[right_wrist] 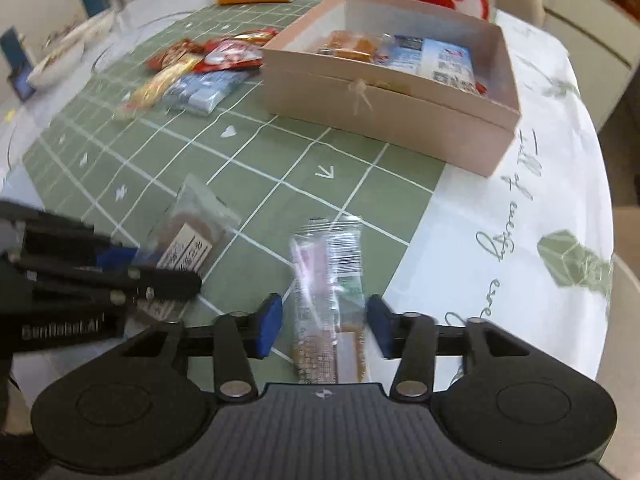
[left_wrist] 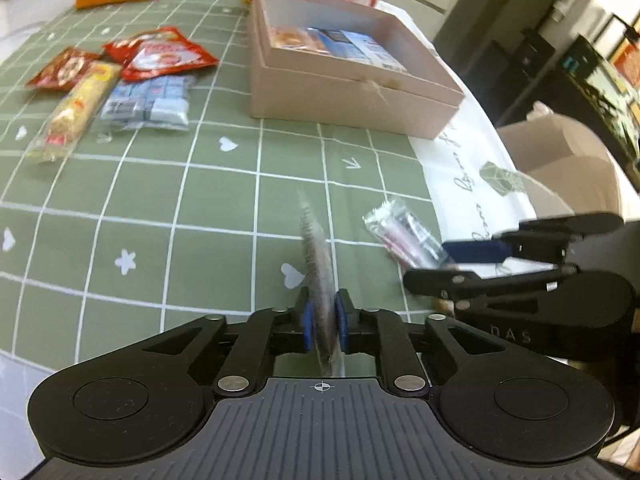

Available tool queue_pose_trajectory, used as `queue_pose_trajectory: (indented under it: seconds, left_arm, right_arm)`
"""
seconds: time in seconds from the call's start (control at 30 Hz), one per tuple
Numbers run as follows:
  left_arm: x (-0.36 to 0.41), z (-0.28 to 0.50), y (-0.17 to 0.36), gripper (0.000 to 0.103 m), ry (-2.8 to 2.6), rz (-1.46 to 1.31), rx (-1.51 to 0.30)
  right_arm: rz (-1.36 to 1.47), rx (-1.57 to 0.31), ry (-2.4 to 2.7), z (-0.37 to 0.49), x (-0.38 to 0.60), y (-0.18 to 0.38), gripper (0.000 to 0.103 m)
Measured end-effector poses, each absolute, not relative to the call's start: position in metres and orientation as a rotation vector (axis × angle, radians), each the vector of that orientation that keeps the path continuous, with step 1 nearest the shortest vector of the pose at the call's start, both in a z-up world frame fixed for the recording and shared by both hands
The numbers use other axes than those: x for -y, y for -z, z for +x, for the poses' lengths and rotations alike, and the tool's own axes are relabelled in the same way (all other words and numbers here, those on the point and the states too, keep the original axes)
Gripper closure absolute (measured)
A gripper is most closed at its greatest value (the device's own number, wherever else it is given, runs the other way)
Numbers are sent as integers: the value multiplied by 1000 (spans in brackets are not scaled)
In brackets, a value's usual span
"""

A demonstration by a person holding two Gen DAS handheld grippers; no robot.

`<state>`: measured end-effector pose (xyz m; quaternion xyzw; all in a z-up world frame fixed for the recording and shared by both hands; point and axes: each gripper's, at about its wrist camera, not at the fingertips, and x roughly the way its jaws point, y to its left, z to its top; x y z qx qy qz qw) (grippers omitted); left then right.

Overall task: Organize snacks
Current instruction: 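Carry the biscuit bag and stick-snack bag over the pink box with both grippers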

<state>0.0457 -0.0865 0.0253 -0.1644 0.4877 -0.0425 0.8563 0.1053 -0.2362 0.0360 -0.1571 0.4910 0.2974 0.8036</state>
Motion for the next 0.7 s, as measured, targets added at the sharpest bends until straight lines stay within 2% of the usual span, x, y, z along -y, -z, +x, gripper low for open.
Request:
queue_pose_trajectory:
  seconds: [0.23, 0.4, 0.57, 0.7]
  left_arm:
    - [92, 49, -48, 90, 102, -313, -958]
    - [80, 78, -91, 90, 125, -332, -837]
    - [57, 145, -146, 90, 139, -351, -737]
    - [42, 210, -152, 88, 153, -393, -715]
  right_arm:
    - [-209, -1084, -667, 120, 253, -60, 69]
    - [-129, -1024, -690, 145, 255, -101, 70]
    - [-82, -909, -651, 203, 242, -154, 69]
    - [-40, -928, -596, 265, 227, -158, 67]
